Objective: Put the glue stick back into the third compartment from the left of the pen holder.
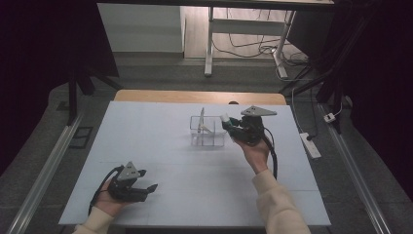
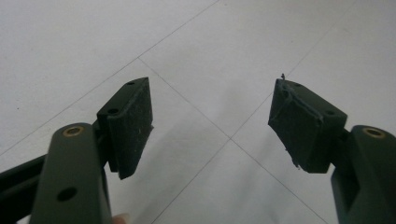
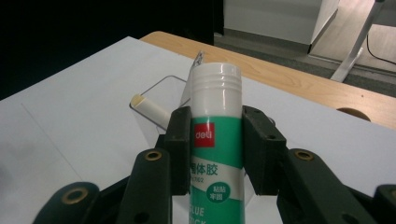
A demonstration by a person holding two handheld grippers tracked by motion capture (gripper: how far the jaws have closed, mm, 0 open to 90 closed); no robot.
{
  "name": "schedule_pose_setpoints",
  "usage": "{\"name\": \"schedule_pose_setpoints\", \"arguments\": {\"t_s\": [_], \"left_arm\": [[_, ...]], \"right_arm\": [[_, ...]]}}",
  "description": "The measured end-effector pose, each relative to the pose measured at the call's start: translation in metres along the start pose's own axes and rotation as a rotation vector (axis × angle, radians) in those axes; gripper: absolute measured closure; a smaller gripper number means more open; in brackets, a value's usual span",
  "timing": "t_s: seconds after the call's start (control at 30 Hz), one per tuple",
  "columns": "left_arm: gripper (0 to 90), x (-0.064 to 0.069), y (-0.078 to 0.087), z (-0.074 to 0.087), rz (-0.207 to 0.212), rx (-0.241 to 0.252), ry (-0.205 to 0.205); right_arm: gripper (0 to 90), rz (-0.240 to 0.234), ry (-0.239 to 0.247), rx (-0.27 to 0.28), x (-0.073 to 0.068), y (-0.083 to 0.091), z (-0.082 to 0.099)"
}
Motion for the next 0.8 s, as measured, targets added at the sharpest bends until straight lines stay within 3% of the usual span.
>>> {"name": "schedule_pose_setpoints", "arguments": {"t_s": [0.8], "left_arm": [[30.2, -0.002, 0.0, 0.0, 0.002, -0.001, 0.002]], "right_arm": [[64.1, -0.018, -0.018, 0.071, 0.011, -0.04, -0.021]]}}
Point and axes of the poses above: each handheld gripper's, and its own axes: y roughly backward along the jaws, z roughly out of its underside, x roughly to its right, the point moved 4 cm from there along -y, roughly forward along the jaws, and after that the axes turned 6 degrees about -x, right-handed, at the moved point
